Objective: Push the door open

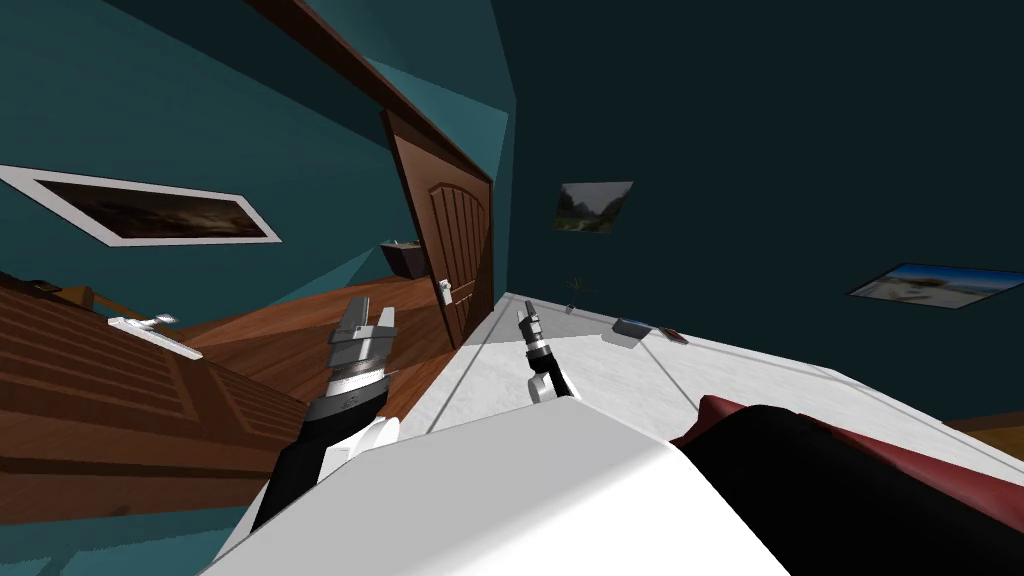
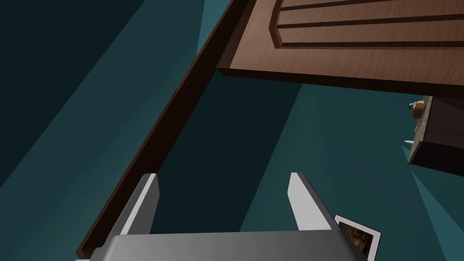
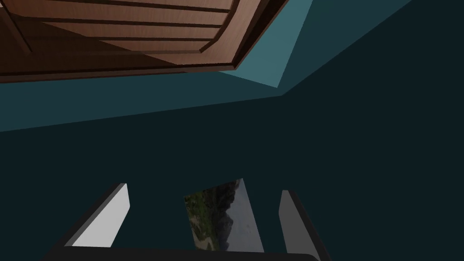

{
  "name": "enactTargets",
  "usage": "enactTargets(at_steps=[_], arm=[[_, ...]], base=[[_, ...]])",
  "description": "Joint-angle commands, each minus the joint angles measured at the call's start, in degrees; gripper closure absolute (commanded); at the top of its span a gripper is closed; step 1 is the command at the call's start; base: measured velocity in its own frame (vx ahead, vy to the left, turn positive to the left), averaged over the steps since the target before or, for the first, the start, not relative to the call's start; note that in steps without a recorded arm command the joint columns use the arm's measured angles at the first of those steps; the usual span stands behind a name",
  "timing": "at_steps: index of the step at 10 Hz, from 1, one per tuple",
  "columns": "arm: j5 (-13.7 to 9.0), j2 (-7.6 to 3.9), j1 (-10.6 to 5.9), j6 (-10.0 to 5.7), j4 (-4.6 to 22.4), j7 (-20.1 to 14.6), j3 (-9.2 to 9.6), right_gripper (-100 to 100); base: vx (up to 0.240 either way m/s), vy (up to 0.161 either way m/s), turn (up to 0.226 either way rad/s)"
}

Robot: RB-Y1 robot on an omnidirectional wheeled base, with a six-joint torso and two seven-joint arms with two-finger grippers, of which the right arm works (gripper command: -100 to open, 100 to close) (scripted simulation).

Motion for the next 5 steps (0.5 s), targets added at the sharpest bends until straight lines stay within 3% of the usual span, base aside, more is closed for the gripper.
enactTargets(at_steps=[1, 5], arm=[[-0.1, -0.31, -1.18, -0.06, 1.7, -0.5, 1.23, -100], [-0.3, -0.85, -4.58, 0.24, 6.4, -1.6, 6.07, -100]], base=[[0.116, -0.006, -0.016], [0.138, -0.003, -0.034]])
